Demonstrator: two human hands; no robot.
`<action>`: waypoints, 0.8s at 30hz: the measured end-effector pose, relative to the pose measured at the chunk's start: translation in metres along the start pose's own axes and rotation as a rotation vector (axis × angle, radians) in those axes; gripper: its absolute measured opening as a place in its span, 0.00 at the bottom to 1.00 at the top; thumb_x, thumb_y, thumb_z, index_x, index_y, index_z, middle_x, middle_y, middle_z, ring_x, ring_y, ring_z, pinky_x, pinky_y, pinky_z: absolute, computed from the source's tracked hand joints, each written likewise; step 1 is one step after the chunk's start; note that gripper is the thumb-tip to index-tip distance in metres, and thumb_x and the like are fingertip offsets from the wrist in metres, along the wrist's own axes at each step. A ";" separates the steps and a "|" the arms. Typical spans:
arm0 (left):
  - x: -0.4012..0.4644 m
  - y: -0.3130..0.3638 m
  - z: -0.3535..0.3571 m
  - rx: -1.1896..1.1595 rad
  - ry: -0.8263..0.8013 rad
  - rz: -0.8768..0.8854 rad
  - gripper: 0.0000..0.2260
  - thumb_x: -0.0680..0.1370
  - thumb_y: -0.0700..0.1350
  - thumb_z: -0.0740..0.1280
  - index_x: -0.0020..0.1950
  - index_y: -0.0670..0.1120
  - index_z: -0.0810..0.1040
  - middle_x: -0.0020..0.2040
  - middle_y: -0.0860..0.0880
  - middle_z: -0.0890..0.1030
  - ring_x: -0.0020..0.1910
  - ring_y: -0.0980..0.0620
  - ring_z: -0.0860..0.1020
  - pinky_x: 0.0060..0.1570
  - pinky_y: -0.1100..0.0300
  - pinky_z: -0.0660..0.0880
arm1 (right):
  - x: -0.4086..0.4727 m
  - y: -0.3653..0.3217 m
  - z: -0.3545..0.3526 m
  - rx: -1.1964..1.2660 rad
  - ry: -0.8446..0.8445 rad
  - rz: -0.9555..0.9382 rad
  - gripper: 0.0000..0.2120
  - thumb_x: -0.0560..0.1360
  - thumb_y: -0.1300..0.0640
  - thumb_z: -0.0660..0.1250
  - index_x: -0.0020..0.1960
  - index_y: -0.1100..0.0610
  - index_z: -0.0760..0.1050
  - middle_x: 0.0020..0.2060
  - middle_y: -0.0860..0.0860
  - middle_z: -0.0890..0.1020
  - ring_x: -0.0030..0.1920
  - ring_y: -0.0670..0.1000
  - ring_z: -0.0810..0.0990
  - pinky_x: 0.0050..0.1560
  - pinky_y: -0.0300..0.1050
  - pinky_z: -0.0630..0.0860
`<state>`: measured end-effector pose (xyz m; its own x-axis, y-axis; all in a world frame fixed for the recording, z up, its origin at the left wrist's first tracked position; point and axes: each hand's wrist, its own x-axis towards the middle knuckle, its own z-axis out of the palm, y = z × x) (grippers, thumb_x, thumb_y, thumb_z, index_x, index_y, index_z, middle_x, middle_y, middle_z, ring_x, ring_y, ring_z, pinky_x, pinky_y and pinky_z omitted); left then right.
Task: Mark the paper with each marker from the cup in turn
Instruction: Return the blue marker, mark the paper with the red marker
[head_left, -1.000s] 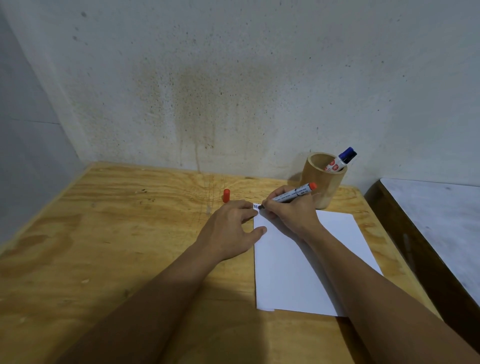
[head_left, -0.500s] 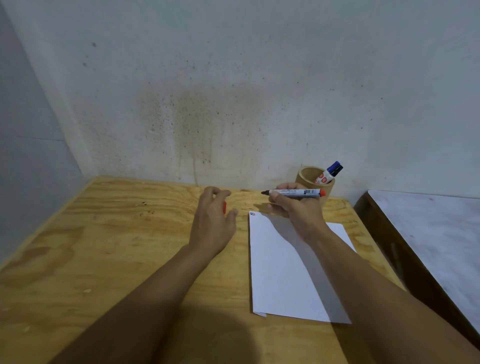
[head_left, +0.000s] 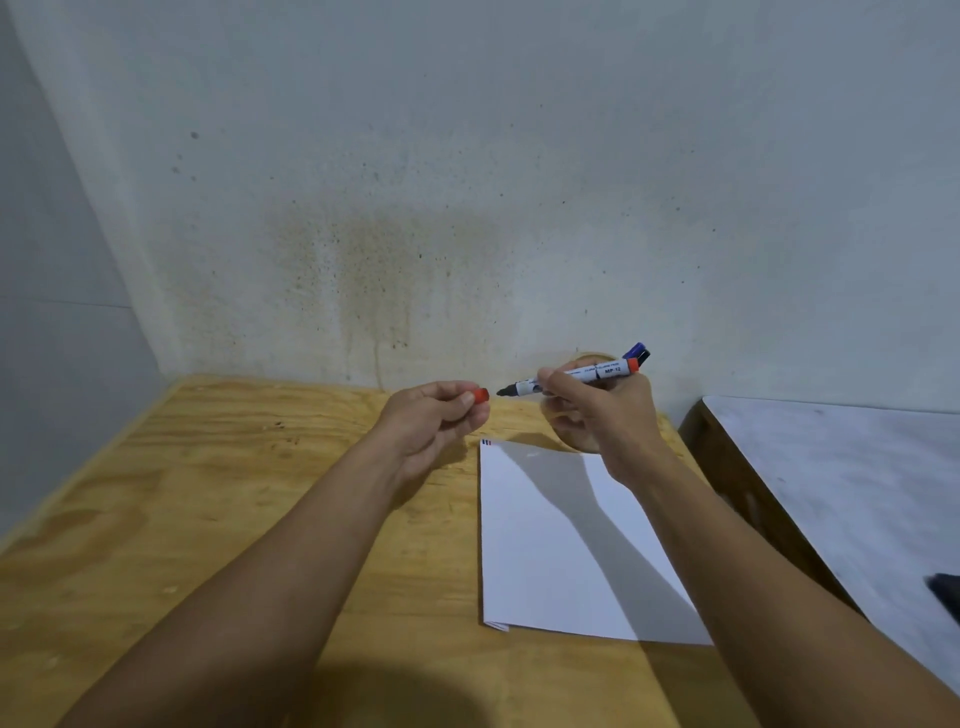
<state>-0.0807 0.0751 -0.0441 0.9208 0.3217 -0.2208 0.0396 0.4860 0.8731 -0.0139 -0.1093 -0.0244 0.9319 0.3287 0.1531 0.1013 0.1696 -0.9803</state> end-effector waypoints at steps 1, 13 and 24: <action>-0.003 0.000 0.004 0.006 -0.017 0.002 0.07 0.75 0.29 0.64 0.49 0.35 0.79 0.46 0.38 0.81 0.41 0.49 0.82 0.36 0.64 0.81 | -0.001 -0.002 0.000 0.006 -0.005 -0.002 0.11 0.69 0.62 0.77 0.41 0.64 0.76 0.26 0.50 0.79 0.25 0.49 0.75 0.27 0.39 0.70; -0.018 0.004 0.031 0.108 -0.105 0.045 0.04 0.74 0.30 0.67 0.45 0.35 0.80 0.39 0.39 0.82 0.34 0.50 0.83 0.36 0.62 0.81 | -0.015 -0.021 -0.008 -0.107 -0.004 -0.065 0.15 0.69 0.61 0.77 0.46 0.72 0.80 0.31 0.57 0.79 0.31 0.54 0.74 0.29 0.43 0.71; -0.027 -0.011 0.068 0.192 -0.062 0.155 0.08 0.71 0.34 0.72 0.48 0.32 0.80 0.39 0.37 0.83 0.35 0.47 0.83 0.39 0.59 0.83 | -0.010 -0.018 -0.029 -0.217 -0.038 0.011 0.16 0.76 0.53 0.71 0.46 0.68 0.80 0.35 0.56 0.77 0.37 0.53 0.73 0.40 0.49 0.71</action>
<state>-0.0797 0.0056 -0.0185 0.9435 0.3265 -0.0562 -0.0359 0.2695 0.9623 -0.0154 -0.1424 -0.0119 0.9201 0.3646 0.1429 0.1676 -0.0367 -0.9852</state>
